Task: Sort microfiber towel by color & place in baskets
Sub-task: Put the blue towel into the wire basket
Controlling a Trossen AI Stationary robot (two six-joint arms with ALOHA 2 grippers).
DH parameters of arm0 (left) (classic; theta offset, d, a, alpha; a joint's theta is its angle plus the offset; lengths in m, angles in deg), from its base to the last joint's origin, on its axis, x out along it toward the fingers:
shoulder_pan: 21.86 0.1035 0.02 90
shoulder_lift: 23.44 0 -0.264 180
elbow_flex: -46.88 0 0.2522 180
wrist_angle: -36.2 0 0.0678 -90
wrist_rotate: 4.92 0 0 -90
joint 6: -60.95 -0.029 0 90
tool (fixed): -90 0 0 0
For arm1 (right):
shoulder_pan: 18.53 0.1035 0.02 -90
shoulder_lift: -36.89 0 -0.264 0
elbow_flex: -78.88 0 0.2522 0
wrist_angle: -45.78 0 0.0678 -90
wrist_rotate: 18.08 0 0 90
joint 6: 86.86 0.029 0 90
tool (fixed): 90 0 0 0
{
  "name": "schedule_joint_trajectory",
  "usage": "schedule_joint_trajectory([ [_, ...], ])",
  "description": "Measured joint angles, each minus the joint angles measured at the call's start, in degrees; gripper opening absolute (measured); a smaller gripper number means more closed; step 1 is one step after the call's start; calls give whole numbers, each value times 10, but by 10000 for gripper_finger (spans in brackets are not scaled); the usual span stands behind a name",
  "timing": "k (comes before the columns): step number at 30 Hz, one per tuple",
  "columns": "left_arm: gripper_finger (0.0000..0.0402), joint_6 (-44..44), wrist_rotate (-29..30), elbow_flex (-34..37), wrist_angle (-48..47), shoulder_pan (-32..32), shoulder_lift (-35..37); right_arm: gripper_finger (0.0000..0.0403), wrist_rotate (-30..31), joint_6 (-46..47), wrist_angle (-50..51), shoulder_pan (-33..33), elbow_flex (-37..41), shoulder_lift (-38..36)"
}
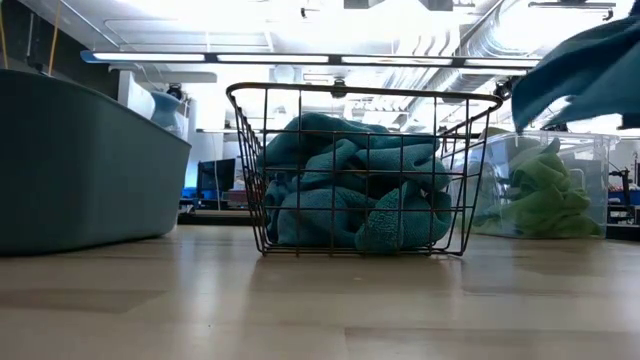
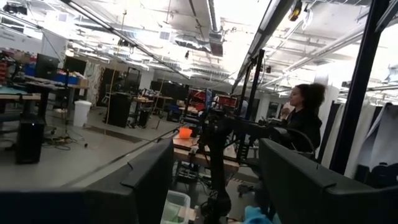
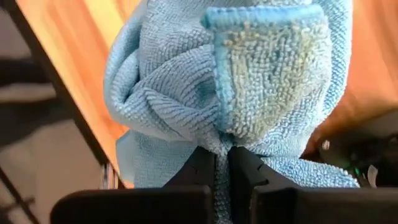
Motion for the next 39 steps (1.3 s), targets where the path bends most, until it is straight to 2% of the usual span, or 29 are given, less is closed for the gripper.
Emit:
schedule_joint_trajectory([
  [5,225,6,0,0,-11,0,0,7,29,-24,-72,-27,32,-11],
  [11,225,15,0,0,-17,0,0,21,-10,-37,-175,-49,89,-5],
  [14,225,15,0,0,-17,0,0,39,-28,-37,-188,-57,98,-5],
  [18,225,15,0,0,-17,0,0,87,-40,-51,-190,-67,98,-5],
  [22,225,15,0,0,-16,0,0,159,-30,-60,-226,-88,98,-5],
  [27,225,15,2,0,-16,0,0,241,-72,-152,-297,-122,98,-5],
  [30,225,15,2,0,-16,0,0,260,-85,-160,-268,-134,98,-6],
  [36,225,15,2,0,-16,0,0,264,-86,-114,-103,-126,98,-7],
  [39,225,15,2,0,-16,0,0,264,-104,-115,-102,-111,102,-14],
])
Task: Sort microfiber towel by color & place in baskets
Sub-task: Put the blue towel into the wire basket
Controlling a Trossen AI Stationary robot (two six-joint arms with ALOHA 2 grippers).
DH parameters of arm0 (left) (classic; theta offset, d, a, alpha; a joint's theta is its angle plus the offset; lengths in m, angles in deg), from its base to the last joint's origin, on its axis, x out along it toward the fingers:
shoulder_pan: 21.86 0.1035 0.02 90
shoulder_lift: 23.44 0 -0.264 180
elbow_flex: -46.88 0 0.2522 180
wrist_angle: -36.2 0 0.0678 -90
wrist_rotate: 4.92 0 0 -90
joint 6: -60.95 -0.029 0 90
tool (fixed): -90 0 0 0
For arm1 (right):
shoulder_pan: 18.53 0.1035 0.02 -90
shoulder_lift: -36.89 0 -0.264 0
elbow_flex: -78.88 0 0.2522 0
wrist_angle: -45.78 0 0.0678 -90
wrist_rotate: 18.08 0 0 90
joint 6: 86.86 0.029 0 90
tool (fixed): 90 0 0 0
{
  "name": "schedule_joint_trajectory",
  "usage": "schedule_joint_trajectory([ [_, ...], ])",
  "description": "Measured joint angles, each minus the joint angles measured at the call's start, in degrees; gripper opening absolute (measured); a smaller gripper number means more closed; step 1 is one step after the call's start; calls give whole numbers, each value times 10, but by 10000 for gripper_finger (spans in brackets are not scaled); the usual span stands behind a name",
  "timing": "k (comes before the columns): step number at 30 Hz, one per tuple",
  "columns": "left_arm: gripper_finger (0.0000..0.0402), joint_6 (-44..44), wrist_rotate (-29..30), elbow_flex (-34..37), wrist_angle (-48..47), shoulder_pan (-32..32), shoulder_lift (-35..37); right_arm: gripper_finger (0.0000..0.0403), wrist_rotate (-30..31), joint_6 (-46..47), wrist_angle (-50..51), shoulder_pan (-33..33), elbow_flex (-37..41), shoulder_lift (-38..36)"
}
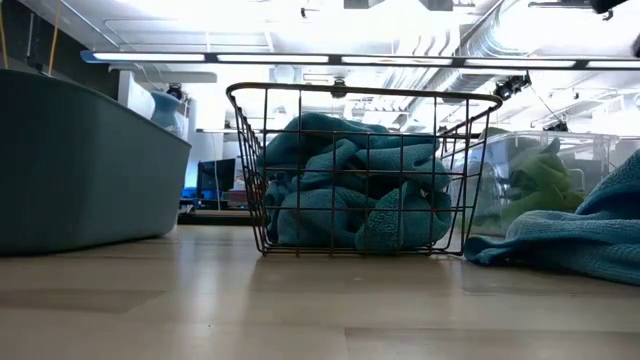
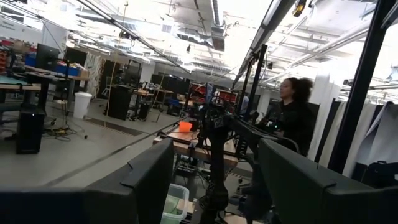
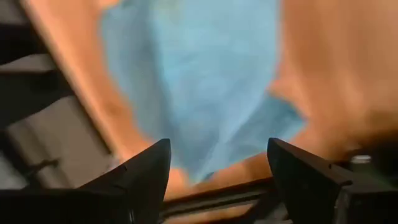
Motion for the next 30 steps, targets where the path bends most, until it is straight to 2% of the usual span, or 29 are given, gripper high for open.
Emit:
schedule_joint_trajectory([
  [3,225,0,0,0,-4,0,0,264,-30,23,-62,8,25,-20],
  [14,225,1,0,0,-12,0,0,264,-32,201,-173,15,173,-108],
  [24,225,15,1,0,-12,0,0,261,-35,210,-289,15,202,-100],
  [27,225,15,2,0,-12,0,0,238,-42,213,-300,15,202,-80],
  [30,225,15,2,0,-12,0,0,175,-43,209,-329,15,202,-61],
])
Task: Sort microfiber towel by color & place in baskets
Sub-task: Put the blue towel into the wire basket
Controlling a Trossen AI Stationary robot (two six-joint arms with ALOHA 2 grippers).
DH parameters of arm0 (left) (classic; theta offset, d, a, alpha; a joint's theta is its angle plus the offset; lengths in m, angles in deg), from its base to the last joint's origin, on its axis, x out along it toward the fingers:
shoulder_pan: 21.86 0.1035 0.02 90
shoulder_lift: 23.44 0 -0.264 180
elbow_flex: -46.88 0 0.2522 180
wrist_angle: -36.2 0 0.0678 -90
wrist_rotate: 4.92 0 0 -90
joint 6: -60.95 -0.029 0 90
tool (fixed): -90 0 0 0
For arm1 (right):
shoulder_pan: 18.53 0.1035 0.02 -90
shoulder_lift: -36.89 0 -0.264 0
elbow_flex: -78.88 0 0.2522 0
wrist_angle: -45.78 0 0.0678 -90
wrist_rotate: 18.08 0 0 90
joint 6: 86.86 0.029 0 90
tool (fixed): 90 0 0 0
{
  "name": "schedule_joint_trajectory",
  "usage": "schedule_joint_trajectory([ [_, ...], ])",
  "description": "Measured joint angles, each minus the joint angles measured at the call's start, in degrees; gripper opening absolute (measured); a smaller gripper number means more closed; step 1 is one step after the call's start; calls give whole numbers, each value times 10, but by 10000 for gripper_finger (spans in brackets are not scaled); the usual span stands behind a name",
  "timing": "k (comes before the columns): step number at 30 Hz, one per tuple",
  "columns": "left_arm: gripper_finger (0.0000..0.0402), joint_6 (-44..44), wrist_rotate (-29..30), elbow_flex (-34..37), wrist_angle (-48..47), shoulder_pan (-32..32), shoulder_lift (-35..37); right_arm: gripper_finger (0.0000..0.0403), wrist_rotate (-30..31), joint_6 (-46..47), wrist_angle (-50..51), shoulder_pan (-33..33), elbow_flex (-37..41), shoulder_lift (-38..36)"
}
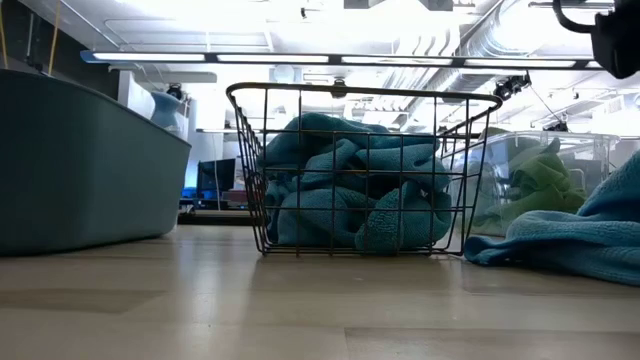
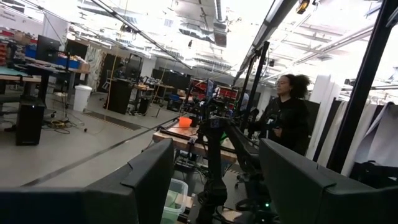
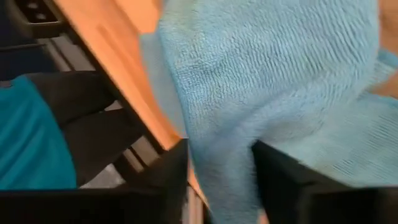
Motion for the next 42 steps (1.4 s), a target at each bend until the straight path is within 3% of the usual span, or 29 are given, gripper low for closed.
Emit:
schedule_joint_trajectory([
  [4,225,0,0,0,0,0,0,35,-9,-7,-51,0,0,11],
  [5,225,0,0,0,0,0,0,18,-9,-6,-61,0,-1,11],
  [14,225,0,0,0,0,0,2,2,30,-90,-62,0,-111,-41],
  [21,225,0,0,0,3,0,2,1,137,-161,-19,-11,-236,-100],
  [28,225,0,0,0,22,0,2,1,276,-343,20,-46,-371,-108],
  [36,225,-5,0,0,68,0,2,0,272,-528,19,-117,-481,-75],
  [42,225,-3,0,0,75,0,2,0,194,-606,-23,-199,-492,-26],
])
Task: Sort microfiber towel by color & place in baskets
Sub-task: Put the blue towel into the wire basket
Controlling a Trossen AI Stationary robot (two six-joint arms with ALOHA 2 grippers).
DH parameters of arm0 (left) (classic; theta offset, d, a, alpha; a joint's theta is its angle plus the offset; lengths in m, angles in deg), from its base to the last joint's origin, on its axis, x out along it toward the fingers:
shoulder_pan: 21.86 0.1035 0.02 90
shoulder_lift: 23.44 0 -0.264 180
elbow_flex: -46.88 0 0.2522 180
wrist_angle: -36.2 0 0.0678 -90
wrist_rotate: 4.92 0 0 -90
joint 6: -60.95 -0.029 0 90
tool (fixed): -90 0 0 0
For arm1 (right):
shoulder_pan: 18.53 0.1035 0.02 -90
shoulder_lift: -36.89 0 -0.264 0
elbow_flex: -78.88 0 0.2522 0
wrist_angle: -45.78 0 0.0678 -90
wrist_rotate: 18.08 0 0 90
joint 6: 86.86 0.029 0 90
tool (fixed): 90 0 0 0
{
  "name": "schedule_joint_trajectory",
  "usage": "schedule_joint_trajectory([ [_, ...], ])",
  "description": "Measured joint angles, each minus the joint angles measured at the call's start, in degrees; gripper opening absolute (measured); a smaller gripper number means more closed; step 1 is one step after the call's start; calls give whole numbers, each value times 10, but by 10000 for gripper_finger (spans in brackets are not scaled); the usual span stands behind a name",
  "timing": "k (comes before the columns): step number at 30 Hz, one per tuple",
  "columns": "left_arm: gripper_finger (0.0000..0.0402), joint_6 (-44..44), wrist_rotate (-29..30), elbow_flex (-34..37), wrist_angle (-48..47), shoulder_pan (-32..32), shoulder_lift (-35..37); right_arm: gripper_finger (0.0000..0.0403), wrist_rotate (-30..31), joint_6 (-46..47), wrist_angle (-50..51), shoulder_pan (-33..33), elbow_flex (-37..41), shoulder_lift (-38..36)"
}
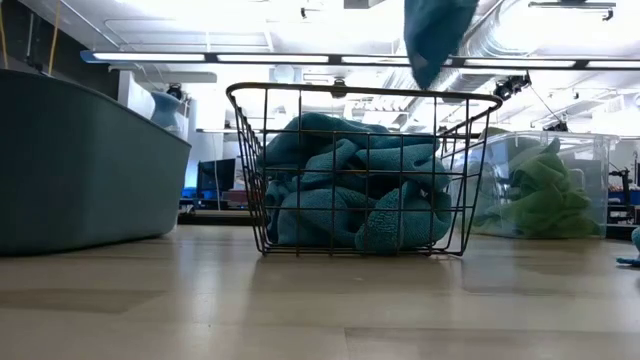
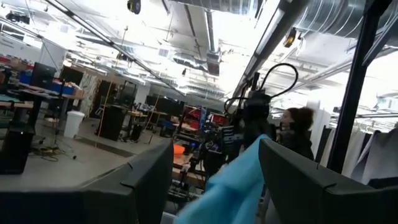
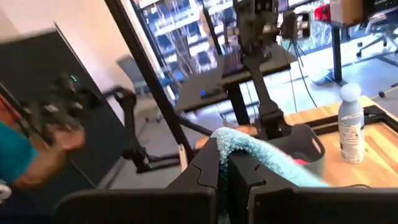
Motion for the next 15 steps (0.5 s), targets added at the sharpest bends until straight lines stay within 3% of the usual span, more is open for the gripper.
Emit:
schedule_joint_trajectory([
  [9,225,4,0,0,0,0,0,0,-186,-67,-33,-151,0,103],
  [15,225,4,0,0,0,0,2,0,-251,-92,-5,-212,0,135],
])
